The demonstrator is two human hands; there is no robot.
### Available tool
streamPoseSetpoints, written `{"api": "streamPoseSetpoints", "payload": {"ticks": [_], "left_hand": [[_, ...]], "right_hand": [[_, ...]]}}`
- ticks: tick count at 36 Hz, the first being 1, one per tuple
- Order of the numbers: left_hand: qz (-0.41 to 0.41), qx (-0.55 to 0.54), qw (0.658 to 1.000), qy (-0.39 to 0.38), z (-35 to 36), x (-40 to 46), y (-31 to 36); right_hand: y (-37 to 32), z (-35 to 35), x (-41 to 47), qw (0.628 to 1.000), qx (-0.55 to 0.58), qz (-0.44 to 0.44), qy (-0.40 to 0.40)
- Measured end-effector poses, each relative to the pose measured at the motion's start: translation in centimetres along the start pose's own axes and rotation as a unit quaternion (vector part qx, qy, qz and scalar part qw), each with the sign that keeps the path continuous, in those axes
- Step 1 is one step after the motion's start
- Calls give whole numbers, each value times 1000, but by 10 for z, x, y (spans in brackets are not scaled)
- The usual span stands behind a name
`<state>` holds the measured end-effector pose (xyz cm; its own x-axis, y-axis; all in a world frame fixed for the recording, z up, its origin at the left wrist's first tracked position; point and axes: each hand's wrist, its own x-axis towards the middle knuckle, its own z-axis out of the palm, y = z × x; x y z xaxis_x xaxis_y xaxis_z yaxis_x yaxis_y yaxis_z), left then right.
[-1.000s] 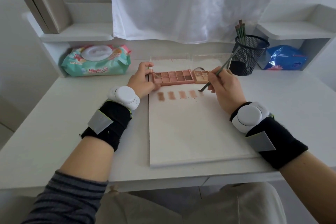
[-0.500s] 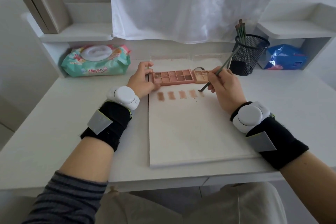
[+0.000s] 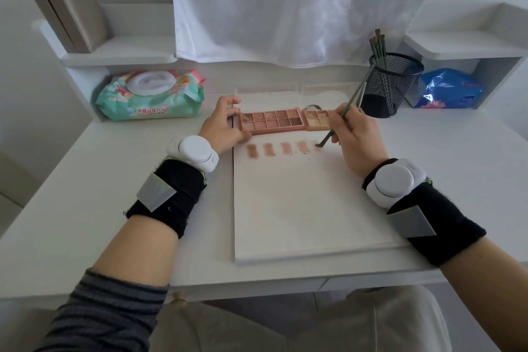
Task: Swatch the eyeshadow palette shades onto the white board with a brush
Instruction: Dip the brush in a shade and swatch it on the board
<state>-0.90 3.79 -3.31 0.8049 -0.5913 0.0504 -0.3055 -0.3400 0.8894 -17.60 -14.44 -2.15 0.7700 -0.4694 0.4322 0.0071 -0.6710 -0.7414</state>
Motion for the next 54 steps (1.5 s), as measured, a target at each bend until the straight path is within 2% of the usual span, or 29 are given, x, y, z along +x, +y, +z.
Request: {"api": "streamPoseSetpoints", "payload": {"ticks": [7,15,22,31,37,45,54], "left_hand": [[4,3,1000,-1,-1,2,-2],[6,-3,1000,4,0,2,-2],[9,-13,1000,1,-1,2,-2],[5,-21,1000,2,0,-1,2],[4,-27,1000,2,0,-2,3],[10,-26,1000,6,0,-3,5],[11,-11,1000,13,0,0,2]], "right_hand": [[1,1,-1,999,17,3,27],[1,0,1,1000,-4,3,-2],[0,0,-2,1000,13,3,24],[-1,0,0,999,-42,-23,-11],[1,0,-1,999,-18,-24,18],[1,0,1,999,-39,-16,2],[4,0,0,998,-14,-37,44]]}}
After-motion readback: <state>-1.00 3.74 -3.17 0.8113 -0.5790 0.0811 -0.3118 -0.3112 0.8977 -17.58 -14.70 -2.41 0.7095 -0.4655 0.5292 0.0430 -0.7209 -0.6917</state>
